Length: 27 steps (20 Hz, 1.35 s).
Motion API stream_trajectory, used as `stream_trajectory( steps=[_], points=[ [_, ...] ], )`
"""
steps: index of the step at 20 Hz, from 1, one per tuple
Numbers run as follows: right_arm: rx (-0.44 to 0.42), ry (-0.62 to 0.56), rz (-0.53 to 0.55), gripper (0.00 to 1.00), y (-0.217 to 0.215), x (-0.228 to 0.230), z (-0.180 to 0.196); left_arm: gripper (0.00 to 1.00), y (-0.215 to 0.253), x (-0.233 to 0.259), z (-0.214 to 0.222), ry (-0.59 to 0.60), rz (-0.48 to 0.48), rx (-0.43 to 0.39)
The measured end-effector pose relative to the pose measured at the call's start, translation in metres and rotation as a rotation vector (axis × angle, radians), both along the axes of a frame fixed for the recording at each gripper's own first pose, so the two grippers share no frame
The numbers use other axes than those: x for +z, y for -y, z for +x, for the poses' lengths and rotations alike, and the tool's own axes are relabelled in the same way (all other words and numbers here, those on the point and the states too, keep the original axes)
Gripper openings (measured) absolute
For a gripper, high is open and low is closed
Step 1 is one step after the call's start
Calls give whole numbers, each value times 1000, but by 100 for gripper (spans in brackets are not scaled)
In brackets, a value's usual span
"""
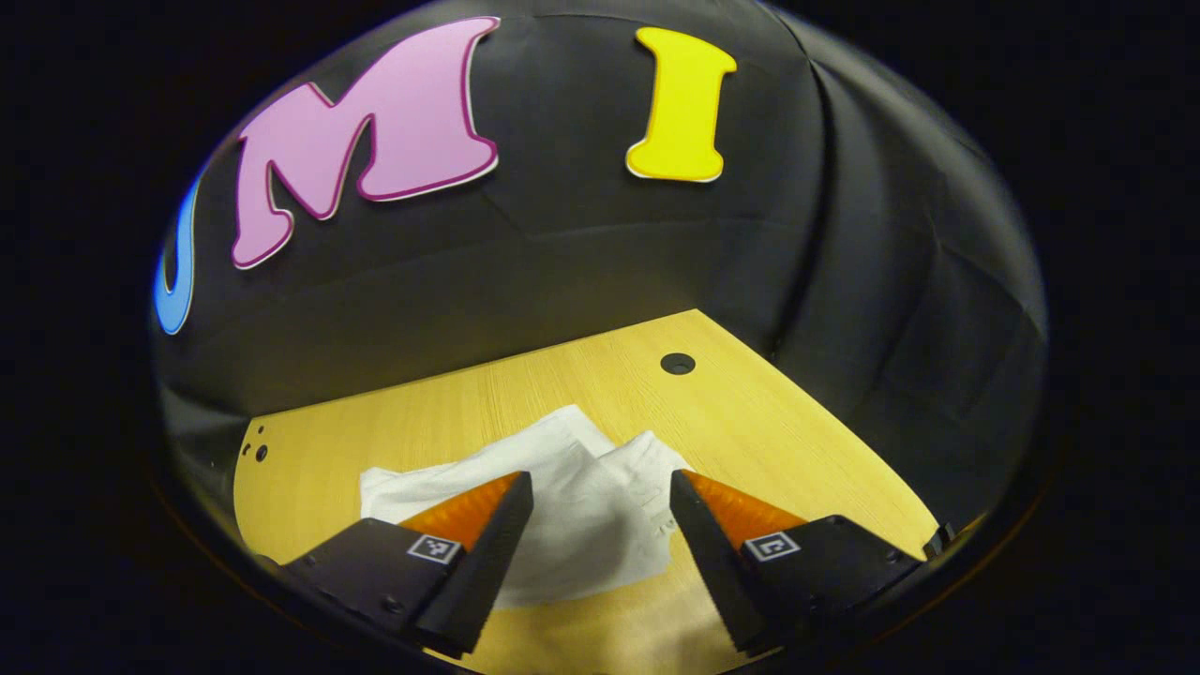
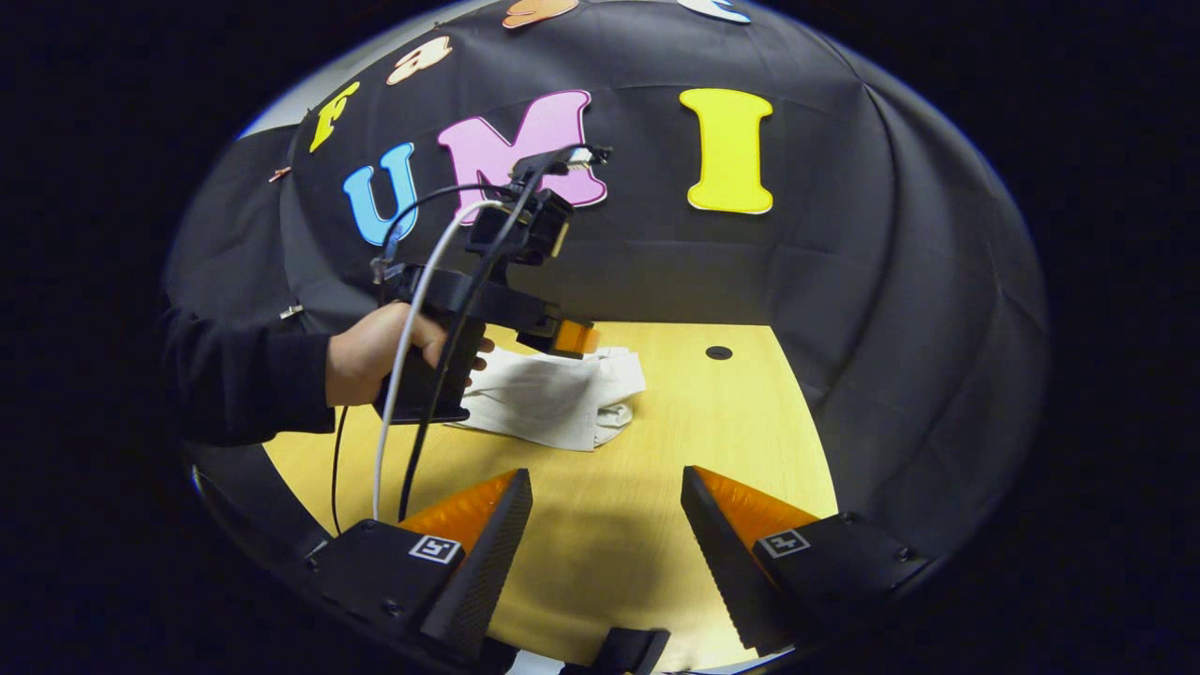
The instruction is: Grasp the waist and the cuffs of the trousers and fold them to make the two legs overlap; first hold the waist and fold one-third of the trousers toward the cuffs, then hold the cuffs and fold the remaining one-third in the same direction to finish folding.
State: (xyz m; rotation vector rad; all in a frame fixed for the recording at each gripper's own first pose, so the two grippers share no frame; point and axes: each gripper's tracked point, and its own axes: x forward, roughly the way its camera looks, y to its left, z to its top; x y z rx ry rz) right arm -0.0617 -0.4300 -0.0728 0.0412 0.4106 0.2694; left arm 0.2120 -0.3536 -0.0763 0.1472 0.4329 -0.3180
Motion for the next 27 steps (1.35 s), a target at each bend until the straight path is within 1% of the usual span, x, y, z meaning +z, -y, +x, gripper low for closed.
stream_trajectory(
  steps=[1,5,8,9,13,15,17,19,21,23,24,27],
  points=[
    [-1,7,-1,98,-6,4,1,98,-14,9,-7,24,-6,15],
    [-42,29,-7,98,-25,19,6,98,-73,40,-48,86,-90,68],
    [-71,39,-13,98,-45,33,2,98,-134,60,-86,130,-139,123],
    [-78,41,-11,99,-54,39,0,98,-155,65,-100,143,-156,138],
    [-129,68,27,99,-95,60,-10,98,-251,93,-152,263,-234,258],
    [-144,78,53,98,-123,64,-16,96,-280,98,-181,307,-286,273],
    [-136,88,67,99,-152,65,-21,96,-308,94,-204,342,-303,289],
    [-121,79,72,98,-174,61,-23,96,-332,83,-226,336,-309,342],
    [-107,60,93,99,-194,61,-26,96,-343,79,-249,320,-366,379],
    [-65,20,115,98,-215,59,-34,96,-351,79,-268,303,-414,374],
    [-35,6,103,98,-225,59,-38,96,-357,76,-277,298,-415,378],
    [24,4,41,98,-236,63,-46,96,-384,81,-292,320,-422,415]
  ],
)
